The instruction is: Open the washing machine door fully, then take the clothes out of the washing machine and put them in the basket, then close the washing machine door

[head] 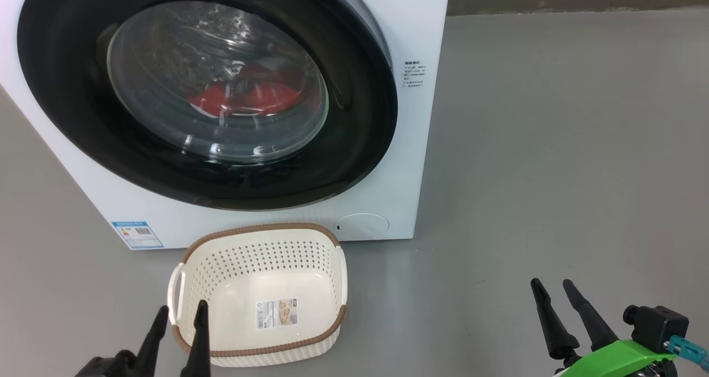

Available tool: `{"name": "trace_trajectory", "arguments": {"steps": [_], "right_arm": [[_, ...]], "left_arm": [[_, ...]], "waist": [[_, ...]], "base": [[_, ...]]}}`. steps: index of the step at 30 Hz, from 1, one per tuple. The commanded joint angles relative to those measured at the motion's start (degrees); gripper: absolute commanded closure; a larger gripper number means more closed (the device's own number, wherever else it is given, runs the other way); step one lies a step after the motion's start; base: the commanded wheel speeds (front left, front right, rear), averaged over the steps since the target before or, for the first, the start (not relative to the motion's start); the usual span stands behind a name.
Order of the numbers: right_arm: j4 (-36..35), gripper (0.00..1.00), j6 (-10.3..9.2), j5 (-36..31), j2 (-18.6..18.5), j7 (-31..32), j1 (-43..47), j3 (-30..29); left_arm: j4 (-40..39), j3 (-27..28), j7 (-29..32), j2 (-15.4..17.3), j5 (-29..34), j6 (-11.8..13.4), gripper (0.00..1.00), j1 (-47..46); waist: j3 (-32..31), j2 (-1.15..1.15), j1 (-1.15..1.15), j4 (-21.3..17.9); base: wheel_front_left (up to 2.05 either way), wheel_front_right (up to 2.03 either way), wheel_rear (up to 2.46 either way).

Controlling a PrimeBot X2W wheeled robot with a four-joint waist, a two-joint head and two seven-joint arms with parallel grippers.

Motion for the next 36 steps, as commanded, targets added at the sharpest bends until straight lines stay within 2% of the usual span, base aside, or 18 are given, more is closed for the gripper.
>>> {"name": "trace_trajectory", "arguments": {"steps": [1, 22, 27, 36], "right_arm": [[-1.7, 0.0, 0.07, -1.9, -1.3, -1.0, -0.6, 1.4], [-2.9, 0.0, 0.09, -14.8, -2.4, -4.6, 0.1, 1.4], [-3.1, 0.0, 0.09, -16.8, -2.5, -5.3, 0.4, 0.8], [-3.2, 0.0, 0.09, -16.8, -1.6, -5.3, 1.8, -0.7]], "left_arm": [[-1.9, 1.2, -0.9, 1.1, 2.3, 0.4, 0.0, -0.4], [-2.4, 1.6, -4.6, 1.2, 16.6, 0.6, 0.0, -0.3], [-2.0, 2.5, -5.2, 1.1, 18.1, 0.6, 0.0, -0.4], [0.2, 3.9, -5.2, 0.8, 16.5, 0.3, 0.0, -0.5]], "waist": [[0.0, 0.0, 0.0, 0.0], [1.5, 0.0, 0.0, 0.0], [1.7, 0.0, 0.0, 0.0], [1.5, 0.0, 0.0, 0.1]], "base": [[0.0, 0.0, 0.0], [0.0, 0.0, 0.0], [0.0, 0.0, 0.0], [0.0, 0.0, 0.0]]}}
